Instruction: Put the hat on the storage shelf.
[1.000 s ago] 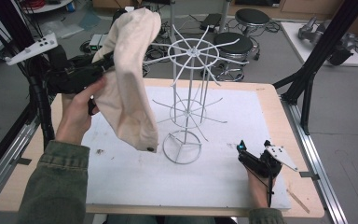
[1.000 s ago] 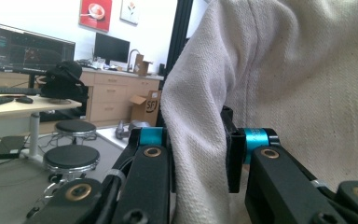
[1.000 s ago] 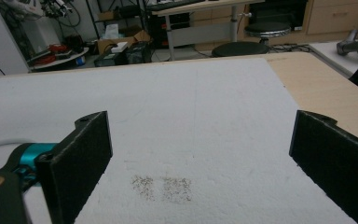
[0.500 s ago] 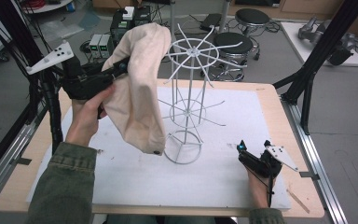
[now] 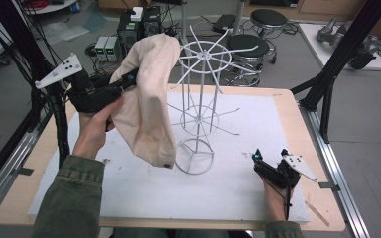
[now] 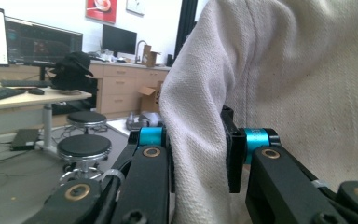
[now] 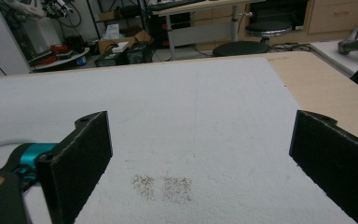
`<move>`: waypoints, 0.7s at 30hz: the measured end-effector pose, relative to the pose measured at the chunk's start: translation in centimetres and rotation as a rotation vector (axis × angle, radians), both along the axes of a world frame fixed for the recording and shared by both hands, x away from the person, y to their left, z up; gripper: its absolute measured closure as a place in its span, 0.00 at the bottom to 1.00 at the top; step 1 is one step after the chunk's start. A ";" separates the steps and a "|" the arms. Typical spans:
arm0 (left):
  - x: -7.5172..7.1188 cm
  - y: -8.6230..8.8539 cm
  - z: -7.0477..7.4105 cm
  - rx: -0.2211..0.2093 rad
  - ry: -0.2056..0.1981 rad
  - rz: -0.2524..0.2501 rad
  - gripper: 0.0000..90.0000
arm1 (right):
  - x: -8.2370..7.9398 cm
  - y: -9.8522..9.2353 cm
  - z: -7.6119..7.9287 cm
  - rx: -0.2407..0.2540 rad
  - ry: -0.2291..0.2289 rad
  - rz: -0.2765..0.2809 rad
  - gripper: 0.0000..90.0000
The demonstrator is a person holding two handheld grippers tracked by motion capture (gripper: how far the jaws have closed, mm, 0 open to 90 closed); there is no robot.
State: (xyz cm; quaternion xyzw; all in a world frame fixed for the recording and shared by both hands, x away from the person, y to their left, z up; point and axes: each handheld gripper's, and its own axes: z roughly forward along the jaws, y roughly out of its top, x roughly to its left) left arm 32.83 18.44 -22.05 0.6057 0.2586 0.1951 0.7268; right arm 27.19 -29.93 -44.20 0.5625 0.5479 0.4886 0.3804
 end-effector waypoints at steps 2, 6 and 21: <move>-0.2 0.1 -0.4 -0.011 -0.016 0.002 0.86 | 0.0 0.0 0.0 0.001 0.000 0.000 0.05; -0.3 0.3 -1.1 -0.045 -0.042 -0.025 0.85 | 0.0 0.0 0.0 0.002 0.002 -0.001 0.05; 0.0 0.7 -1.4 -0.101 -0.002 -0.091 0.65 | 0.0 -0.1 0.0 0.003 0.002 -0.005 0.05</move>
